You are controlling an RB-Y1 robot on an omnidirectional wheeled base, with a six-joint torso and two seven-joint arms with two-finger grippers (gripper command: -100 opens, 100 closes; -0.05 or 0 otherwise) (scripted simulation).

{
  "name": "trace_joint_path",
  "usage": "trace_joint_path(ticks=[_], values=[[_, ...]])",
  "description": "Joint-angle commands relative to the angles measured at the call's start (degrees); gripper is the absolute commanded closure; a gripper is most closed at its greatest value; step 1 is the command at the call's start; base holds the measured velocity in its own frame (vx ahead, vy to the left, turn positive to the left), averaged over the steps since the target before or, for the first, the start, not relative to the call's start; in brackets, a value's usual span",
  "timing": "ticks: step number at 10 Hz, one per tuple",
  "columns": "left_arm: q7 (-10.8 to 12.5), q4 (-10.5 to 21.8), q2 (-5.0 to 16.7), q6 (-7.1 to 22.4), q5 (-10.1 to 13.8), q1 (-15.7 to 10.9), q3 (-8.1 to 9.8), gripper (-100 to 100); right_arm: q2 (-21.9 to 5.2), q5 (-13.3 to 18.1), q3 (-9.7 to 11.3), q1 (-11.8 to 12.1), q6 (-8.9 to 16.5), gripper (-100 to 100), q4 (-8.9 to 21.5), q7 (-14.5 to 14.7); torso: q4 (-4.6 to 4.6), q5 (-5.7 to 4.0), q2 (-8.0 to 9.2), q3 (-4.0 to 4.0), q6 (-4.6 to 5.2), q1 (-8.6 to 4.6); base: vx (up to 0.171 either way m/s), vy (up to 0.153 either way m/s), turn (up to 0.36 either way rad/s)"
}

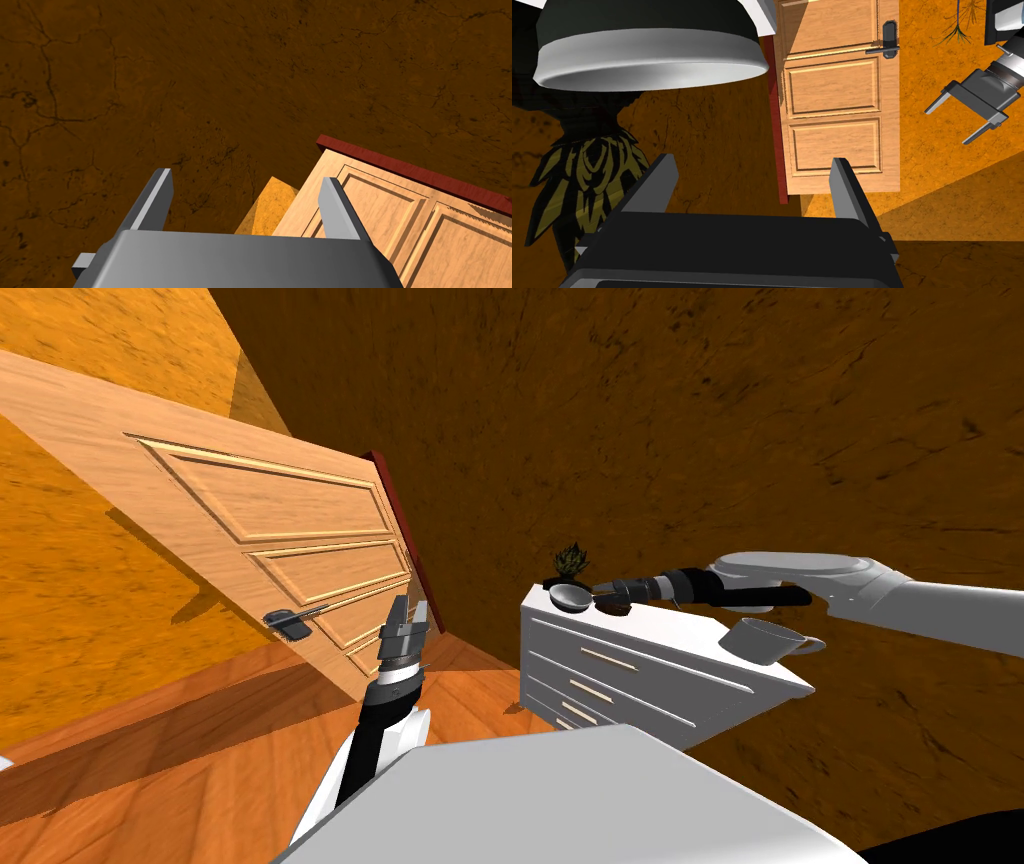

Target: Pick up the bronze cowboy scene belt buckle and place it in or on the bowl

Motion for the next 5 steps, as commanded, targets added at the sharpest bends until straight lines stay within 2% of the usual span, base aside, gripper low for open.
trace_joint_path(ticks=[1,2,5], values=[[0.00,0.00,0.00,0.00,0.00,0.00,0.00,0,-2.74,0.38,0.80,-0.31,-0.50,-100,1.00,-0.53,0.00,0.00,0.00,0.00,0.00,0.00,0.006,-0.052,0.099],[0.00,0.00,0.00,0.00,0.00,0.01,0.00,0,-4.61,1.54,0.84,0.81,-1.25,-100,2.53,-1.69,0.00,-0.01,-0.01,0.00,0.04,-0.02,0.016,-0.071,0.120],[0.00,0.00,0.00,0.00,0.00,0.00,0.00,0,-9.74,2.70,0.92,2.00,-1.98,-100,3.97,-2.83,0.00,-0.04,0.00,0.00,0.02,-0.12,0.001,-0.068,0.122]])
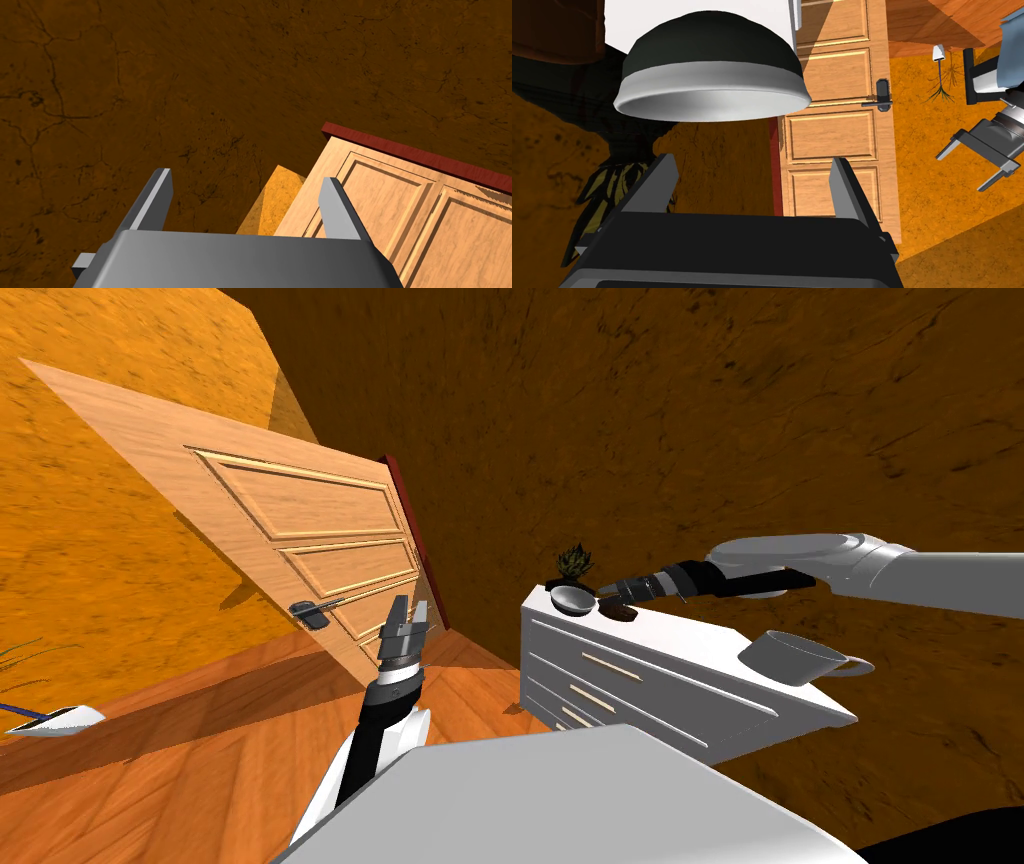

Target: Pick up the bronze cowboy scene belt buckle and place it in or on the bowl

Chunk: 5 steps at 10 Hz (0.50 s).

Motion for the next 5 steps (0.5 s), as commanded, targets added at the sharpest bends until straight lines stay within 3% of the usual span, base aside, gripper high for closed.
trace_joint_path(ticks=[1,2,5], values=[[0.00,0.00,0.00,0.00,0.00,0.00,0.00,0,-2.86,2.44,-1.12,2.01,-1.05,-100,1.40,-2.18,0.00,0.00,0.00,0.00,0.00,0.00,-0.003,-0.054,0.154],[0.00,0.00,0.00,0.00,0.00,0.00,0.00,0,-3.56,2.44,-1.12,2.01,-1.05,-100,1.40,-2.18,-0.01,0.01,0.00,0.00,-0.03,0.03,0.001,-0.049,0.080],[0.00,0.00,0.00,0.00,0.00,0.00,0.00,0,-8.95,4.65,-0.74,4.60,-2.45,-100,3.75,-4.28,0.00,0.01,0.00,0.00,0.01,0.06,-0.004,-0.053,0.119]])
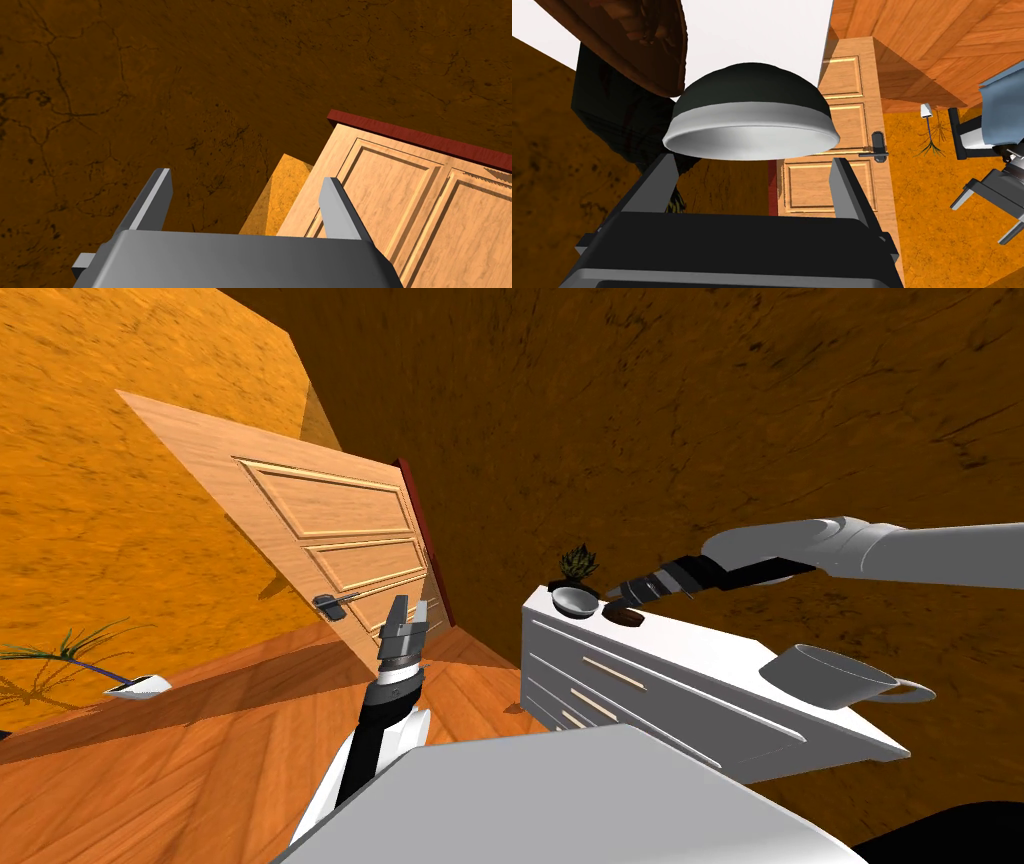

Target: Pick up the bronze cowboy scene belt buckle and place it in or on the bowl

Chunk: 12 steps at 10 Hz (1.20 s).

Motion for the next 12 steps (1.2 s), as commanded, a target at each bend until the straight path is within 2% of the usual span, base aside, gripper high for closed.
trace_joint_path(ticks=[1,3,4,6,7,9,11,12], values=[[0.00,0.00,0.00,0.00,0.00,0.00,0.00,0,-1.92,0.45,-0.01,0.83,-0.37,-100,0.54,-0.61,0.00,0.00,0.00,0.00,0.00,0.00,-0.009,-0.048,0.069],[0.00,0.00,0.00,0.00,0.00,0.00,0.00,0,-6.22,2.45,0.50,3.41,-1.71,-100,2.40,-2.48,0.00,0.00,0.02,0.01,0.00,0.00,-0.026,-0.062,0.166],[0.00,0.00,0.00,0.00,0.00,0.00,0.00,0,-7.10,2.45,0.50,3.41,-1.71,-100,2.40,-2.48,0.01,-0.01,0.07,0.04,0.00,-0.04,-0.028,-0.055,0.071],[0.00,0.00,0.00,0.00,0.00,0.00,0.00,0,-10.69,4.14,1.07,5.77,-2.91,-100,3.74,-4.05,0.02,0.00,0.05,0.03,0.02,0.03,-0.023,-0.043,0.118],[0.00,0.00,0.00,0.00,0.00,0.00,0.00,0,-11.43,4.14,1.07,5.77,-2.91,-100,3.74,-4.05,0.01,0.00,0.06,0.03,0.01,0.04,-0.029,-0.034,0.054],[0.00,0.00,0.00,0.00,0.00,0.00,0.00,0,-14.74,5.41,1.58,7.66,-3.87,-100,4.62,-5.22,0.03,0.01,0.09,0.06,0.03,0.09,-0.032,-0.034,0.090],[0.00,0.00,0.00,0.00,0.00,0.00,0.00,0,-17.14,6.30,2.01,9.06,-4.58,-100,5.15,-6.03,0.02,0.00,0.07,0.04,0.03,0.07,-0.027,-0.035,0.086],[0.00,0.00,0.00,0.00,0.00,0.00,0.00,0,-16.57,5.76,1.48,9.10,-4.32,-100,5.25,-5.59,0.03,0.01,0.06,0.04,0.04,0.09,-0.010,-0.013,0.015]])
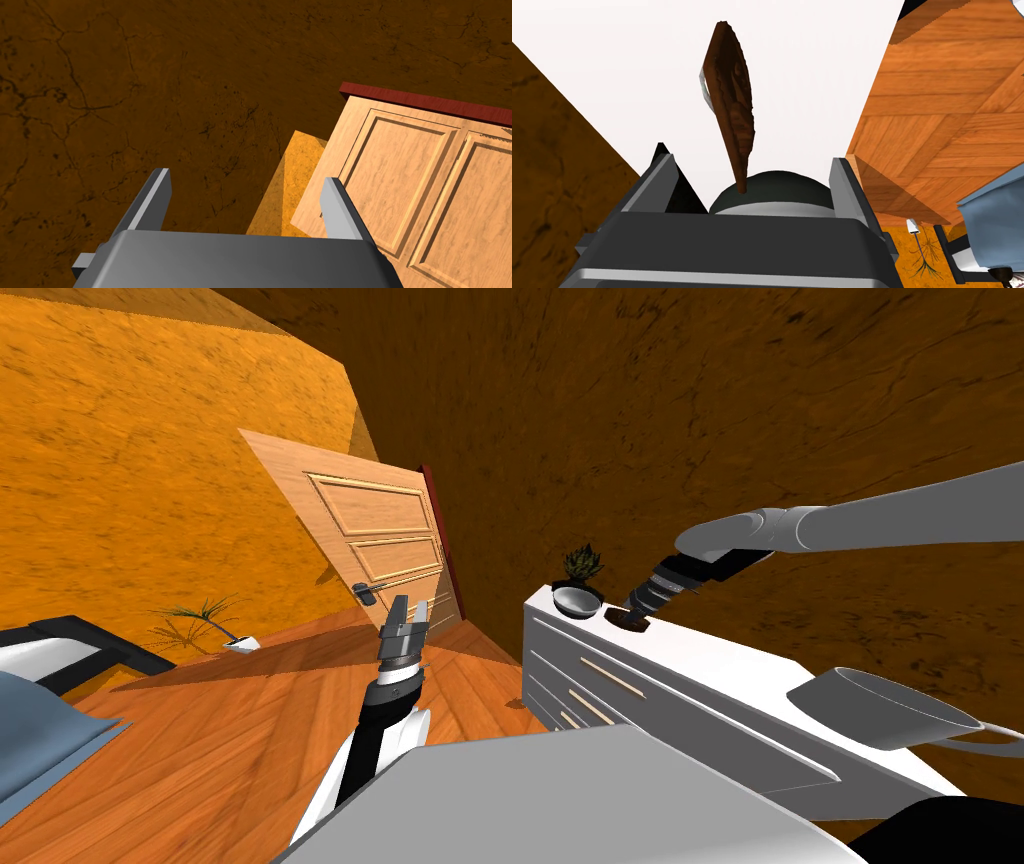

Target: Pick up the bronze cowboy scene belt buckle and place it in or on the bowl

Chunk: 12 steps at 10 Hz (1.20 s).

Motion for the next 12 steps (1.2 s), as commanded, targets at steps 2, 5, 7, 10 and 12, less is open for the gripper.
trace_joint_path(ticks=[2,5,7,10,12], values=[[0.00,0.00,0.00,0.00,0.00,0.00,0.00,0,1.39,0.74,0.69,1.19,1.70,-100,-0.24,1.02,-0.01,0.01,-0.03,-0.02,-0.01,0.04,0.002,0.030,0.043],[0.00,0.00,0.00,0.00,0.00,0.00,0.00,0,0.60,0.33,0.27,0.78,1.17,100,-0.37,0.32,-0.02,0.04,-0.05,-0.03,-0.01,0.12,0.001,0.013,0.005],[0.00,0.00,0.00,0.00,0.00,0.00,0.00,0,0.60,0.31,0.26,0.76,1.18,100,-0.35,0.28,-0.03,0.00,-0.04,-0.03,-0.02,0.07,0.000,0.000,0.000],[0.00,0.00,0.00,0.00,0.00,0.00,0.00,0,0.61,0.30,0.27,0.77,1.19,100,-0.34,0.25,-0.03,-0.01,-0.05,-0.04,-0.04,0.03,0.000,0.000,0.000],[0.00,0.00,0.00,0.00,0.00,0.00,0.00,0,1.15,0.72,0.22,0.26,3.32,100,0.32,0.91,-0.03,0.00,-0.05,-0.04,-0.04,0.03,-0.010,0.028,0.002]])
